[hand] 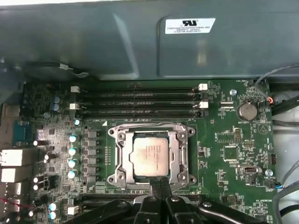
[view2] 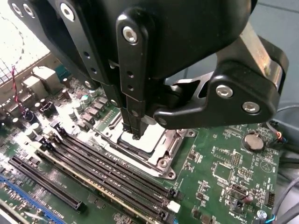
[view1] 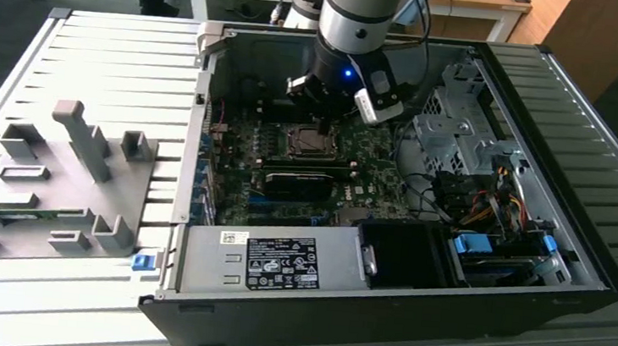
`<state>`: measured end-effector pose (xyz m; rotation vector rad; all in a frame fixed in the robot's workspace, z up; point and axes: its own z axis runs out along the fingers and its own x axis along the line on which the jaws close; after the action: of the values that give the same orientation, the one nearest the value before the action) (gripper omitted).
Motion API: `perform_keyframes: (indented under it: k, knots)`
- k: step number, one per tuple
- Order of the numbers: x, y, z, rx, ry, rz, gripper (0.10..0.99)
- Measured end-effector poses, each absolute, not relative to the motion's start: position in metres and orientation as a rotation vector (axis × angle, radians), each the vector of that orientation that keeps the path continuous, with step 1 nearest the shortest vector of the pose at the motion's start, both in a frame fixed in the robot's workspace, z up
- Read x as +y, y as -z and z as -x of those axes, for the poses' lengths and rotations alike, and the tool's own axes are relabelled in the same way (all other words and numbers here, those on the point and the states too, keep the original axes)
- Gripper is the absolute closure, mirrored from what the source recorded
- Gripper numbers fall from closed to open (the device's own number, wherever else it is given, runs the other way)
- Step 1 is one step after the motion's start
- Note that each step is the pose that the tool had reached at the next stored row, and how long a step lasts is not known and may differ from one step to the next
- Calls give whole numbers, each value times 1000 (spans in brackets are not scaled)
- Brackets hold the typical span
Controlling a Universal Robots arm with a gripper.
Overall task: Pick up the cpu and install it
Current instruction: 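Install the second cpu locking lever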
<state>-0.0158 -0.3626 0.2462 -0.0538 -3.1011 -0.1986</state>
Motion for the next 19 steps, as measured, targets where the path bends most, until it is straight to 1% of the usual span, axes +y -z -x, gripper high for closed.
perform_keyframes:
  k: [14, 19]
  knots:
    - [-372, -238, 22, -3101, 198, 53, 980]
    - [-379, -238, 24, -3101, 198, 52, 980]
